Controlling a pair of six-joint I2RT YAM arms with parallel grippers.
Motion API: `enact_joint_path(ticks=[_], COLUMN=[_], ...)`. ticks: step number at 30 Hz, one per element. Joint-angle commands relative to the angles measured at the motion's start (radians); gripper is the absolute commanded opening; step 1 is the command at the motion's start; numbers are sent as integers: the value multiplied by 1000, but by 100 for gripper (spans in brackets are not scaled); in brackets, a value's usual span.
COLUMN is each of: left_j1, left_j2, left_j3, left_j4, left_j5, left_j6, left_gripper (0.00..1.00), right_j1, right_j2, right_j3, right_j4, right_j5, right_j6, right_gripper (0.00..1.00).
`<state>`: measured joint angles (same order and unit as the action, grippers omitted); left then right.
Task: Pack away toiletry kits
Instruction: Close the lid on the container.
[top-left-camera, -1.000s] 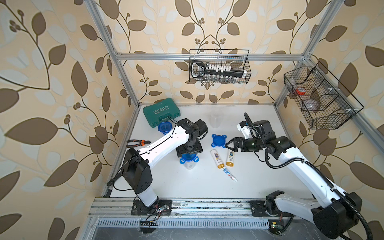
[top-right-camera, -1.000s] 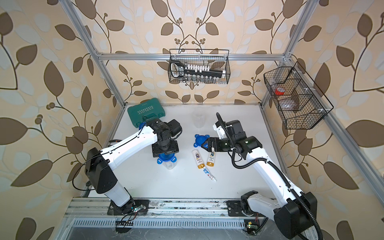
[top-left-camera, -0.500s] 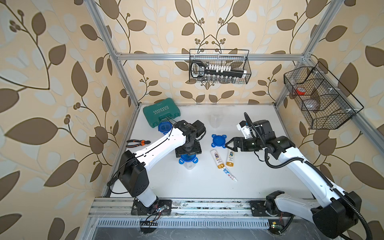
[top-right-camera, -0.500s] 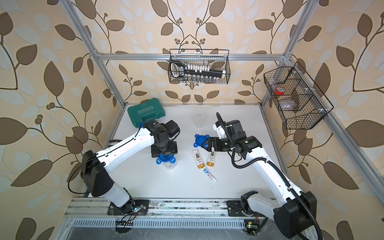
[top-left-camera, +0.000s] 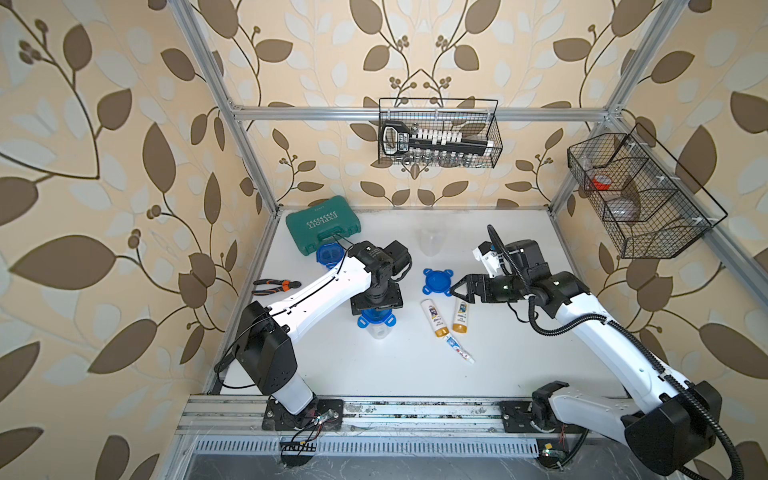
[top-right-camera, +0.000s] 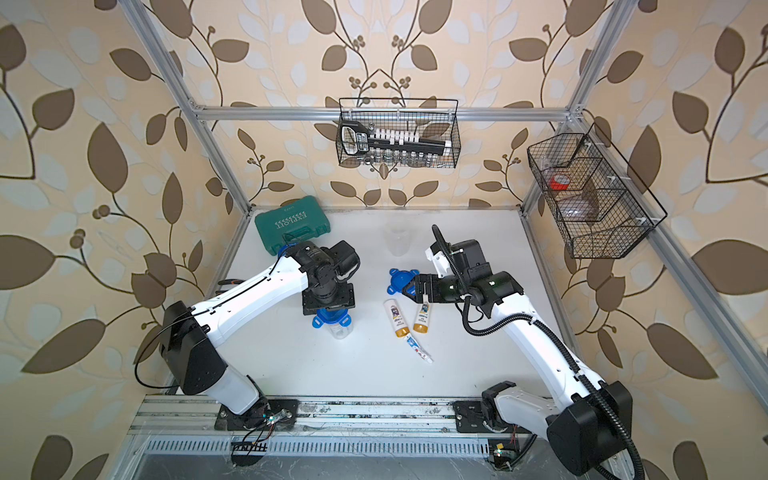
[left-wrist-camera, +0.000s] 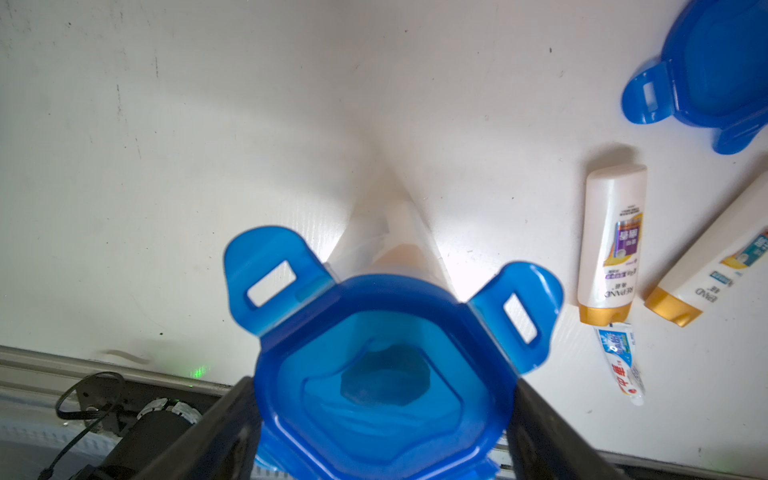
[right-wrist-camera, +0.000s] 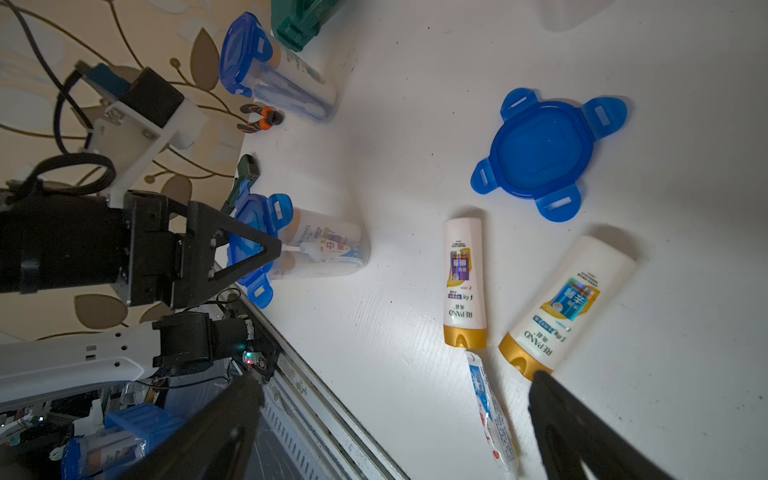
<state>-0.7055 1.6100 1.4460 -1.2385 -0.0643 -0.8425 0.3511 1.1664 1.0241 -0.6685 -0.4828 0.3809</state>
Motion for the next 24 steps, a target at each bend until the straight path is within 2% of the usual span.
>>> enact_joint_path(ticks=[1, 11, 19, 24], left_j1=[5, 5, -3, -2], left_j2=[75, 112, 121, 100], left_j3=[-39, -7, 1, -13], left_j4=[21, -21, -42, -21], left_j5=[26, -7, -12, 6], left_j6=[42, 82, 67, 60], left_gripper=[74, 75, 75, 82], right_j1=[-3, -5, -6, -6], right_j2=[4, -8, 1, -1], right_j3=[27, 22, 28, 29], right_j4=[3, 0, 4, 3], right_j5=[-3, 1, -3, -3], right_j6=[-4, -4, -5, -5], right_gripper=[100, 100, 100, 100])
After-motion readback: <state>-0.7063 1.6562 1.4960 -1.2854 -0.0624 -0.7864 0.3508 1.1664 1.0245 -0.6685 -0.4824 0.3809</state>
